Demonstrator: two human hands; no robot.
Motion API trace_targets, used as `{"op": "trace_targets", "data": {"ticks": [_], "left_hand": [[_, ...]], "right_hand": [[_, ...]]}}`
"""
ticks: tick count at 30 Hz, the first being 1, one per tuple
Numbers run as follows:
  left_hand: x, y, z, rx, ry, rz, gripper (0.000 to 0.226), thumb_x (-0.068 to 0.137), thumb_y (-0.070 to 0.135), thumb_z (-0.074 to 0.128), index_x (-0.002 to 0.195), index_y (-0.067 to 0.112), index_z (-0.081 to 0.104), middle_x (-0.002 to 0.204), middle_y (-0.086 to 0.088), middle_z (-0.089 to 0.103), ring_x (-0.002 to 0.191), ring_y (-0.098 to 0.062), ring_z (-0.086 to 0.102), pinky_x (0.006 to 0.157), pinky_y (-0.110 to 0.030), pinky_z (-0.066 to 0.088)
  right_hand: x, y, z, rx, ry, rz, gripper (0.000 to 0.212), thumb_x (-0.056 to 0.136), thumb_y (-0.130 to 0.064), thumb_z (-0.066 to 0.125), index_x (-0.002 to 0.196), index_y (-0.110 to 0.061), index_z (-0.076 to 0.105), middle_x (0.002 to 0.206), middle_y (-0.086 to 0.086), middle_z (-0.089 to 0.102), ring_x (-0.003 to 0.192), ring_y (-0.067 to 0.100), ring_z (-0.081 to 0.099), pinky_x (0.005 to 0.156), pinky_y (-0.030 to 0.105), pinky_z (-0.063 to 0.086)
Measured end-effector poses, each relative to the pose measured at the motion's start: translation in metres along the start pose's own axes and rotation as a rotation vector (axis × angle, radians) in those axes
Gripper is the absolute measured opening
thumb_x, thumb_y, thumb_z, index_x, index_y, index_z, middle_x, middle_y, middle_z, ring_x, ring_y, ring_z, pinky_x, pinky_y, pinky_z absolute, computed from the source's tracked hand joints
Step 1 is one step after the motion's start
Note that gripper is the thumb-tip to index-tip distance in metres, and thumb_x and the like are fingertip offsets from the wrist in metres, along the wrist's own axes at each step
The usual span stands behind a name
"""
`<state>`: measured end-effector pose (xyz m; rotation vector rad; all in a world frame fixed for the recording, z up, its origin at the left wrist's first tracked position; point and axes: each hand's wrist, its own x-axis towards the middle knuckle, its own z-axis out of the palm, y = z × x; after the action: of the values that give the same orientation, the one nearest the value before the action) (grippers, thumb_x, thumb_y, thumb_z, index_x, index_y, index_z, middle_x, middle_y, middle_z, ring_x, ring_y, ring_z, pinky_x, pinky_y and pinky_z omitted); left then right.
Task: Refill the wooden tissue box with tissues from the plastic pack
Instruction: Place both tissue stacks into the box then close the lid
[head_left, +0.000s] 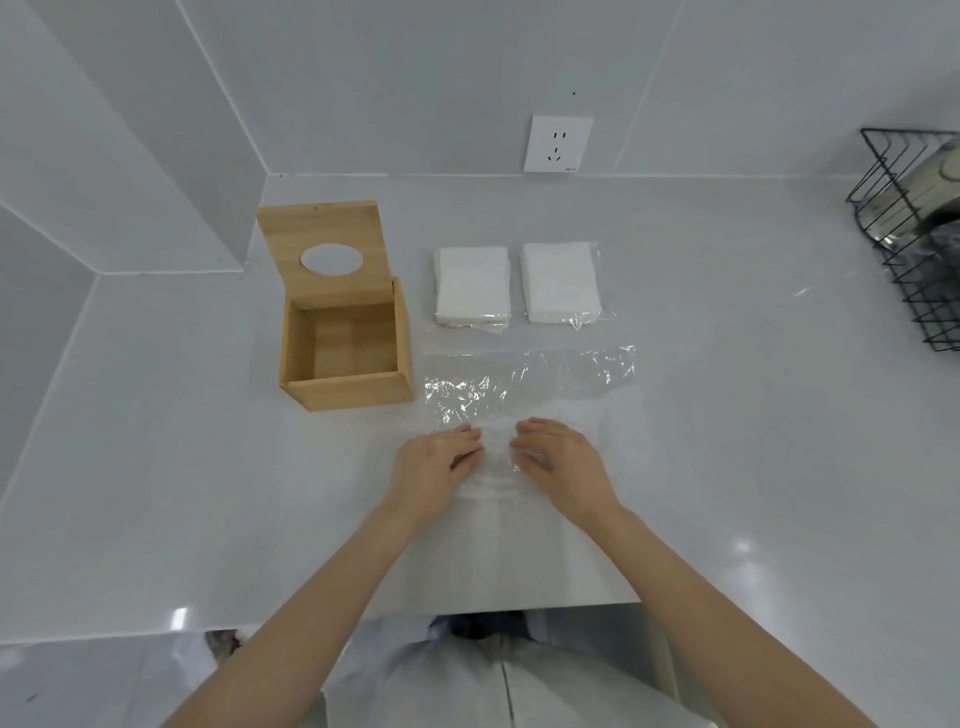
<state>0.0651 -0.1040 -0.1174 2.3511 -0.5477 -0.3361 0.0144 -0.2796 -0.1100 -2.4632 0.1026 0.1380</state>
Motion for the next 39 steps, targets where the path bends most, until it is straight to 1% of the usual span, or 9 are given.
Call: {"op": "trace_targets", "data": {"ticks": [5,8,11,14,23,27,30,34,39], "left_hand": [[0.020,0.014,-0.010,-0.014,-0.032,-0.150,0.014,0.083,0.022,0.062,0.090,0.019,0.074,0.089,-0.002,0.076,0.087,-0.020,0.068,0.080,-0.029,0.050],[0.026,0.021,-0.013,-0.095,0.008,-0.172,0.012,0.081,0.015,0.064,0.086,0.014,0.074,0.088,-0.005,0.076,0.087,-0.021,0.068,0.082,-0.035,0.052],[0.022,0.027,-0.014,-0.171,0.094,-0.151,0.011,0.082,0.012,0.065,0.090,0.010,0.073,0.093,-0.005,0.075,0.091,-0.019,0.068,0.086,-0.036,0.051],[0.013,0.034,-0.015,-0.201,0.174,-0.092,0.011,0.080,0.011,0.067,0.090,0.009,0.073,0.098,-0.004,0.074,0.094,-0.018,0.067,0.086,-0.031,0.049],[-0.014,0.041,-0.015,-0.354,0.209,0.063,0.009,0.070,0.010,0.075,0.079,0.007,0.075,0.089,-0.007,0.075,0.086,0.010,0.061,0.081,-0.004,0.044],[-0.016,0.036,-0.020,-0.415,0.206,-0.106,0.015,0.071,0.019,0.077,0.084,0.014,0.075,0.099,0.003,0.070,0.090,0.012,0.058,0.083,-0.001,0.039],[-0.002,0.026,-0.019,-0.383,0.306,-0.325,0.026,0.080,0.017,0.068,0.104,0.007,0.067,0.113,-0.004,0.062,0.101,-0.011,0.058,0.089,-0.015,0.041],[0.018,0.016,-0.014,-0.552,0.269,-0.647,0.033,0.083,0.011,0.062,0.113,-0.001,0.056,0.086,-0.007,0.064,0.078,-0.020,0.059,0.077,-0.022,0.046],[0.025,0.015,-0.011,-0.829,0.253,-0.717,0.008,0.078,-0.005,0.064,0.084,0.001,0.064,0.053,-0.002,0.062,0.047,-0.007,0.059,0.051,-0.013,0.052]], "right_hand": [[-0.007,-0.026,-0.012,0.132,0.240,-0.002,0.013,0.078,-0.017,0.061,0.087,-0.014,0.070,0.087,-0.004,0.070,0.087,0.007,0.055,0.077,0.014,0.041],[-0.010,-0.039,-0.020,0.199,0.096,0.021,0.012,0.083,-0.018,0.057,0.085,-0.016,0.069,0.077,-0.006,0.069,0.072,0.008,0.057,0.070,0.021,0.047],[-0.010,-0.033,-0.014,0.079,-0.095,-0.008,0.027,0.092,-0.016,0.046,0.113,-0.016,0.063,0.112,0.000,0.069,0.103,0.015,0.060,0.091,0.029,0.046],[-0.006,-0.021,-0.002,-0.014,-0.173,-0.029,0.048,0.093,-0.026,0.029,0.138,-0.012,0.040,0.145,0.007,0.043,0.136,0.020,0.035,0.112,0.032,0.029],[0.030,-0.015,0.011,-0.299,-0.146,0.027,0.091,0.063,-0.047,-0.007,0.147,-0.018,0.009,0.158,-0.001,0.009,0.146,0.015,0.002,0.117,0.035,-0.004],[0.024,-0.012,0.017,-0.333,-0.135,0.049,0.085,0.069,-0.044,-0.001,0.143,-0.015,0.028,0.153,0.001,0.028,0.142,0.017,0.022,0.116,0.032,0.007],[0.018,-0.010,0.016,-0.370,0.025,-0.006,0.049,0.077,-0.027,0.033,0.112,-0.013,0.064,0.114,0.002,0.069,0.104,0.022,0.065,0.089,0.027,0.032],[0.012,-0.006,0.015,-0.305,0.114,-0.030,0.039,0.079,-0.022,0.037,0.107,-0.015,0.063,0.101,-0.003,0.071,0.096,0.016,0.058,0.076,0.026,0.045],[0.018,-0.006,0.018,-0.296,0.096,0.047,0.046,0.085,-0.022,0.034,0.120,-0.003,0.057,0.125,0.015,0.062,0.115,0.031,0.057,0.094,0.039,0.048]]}}
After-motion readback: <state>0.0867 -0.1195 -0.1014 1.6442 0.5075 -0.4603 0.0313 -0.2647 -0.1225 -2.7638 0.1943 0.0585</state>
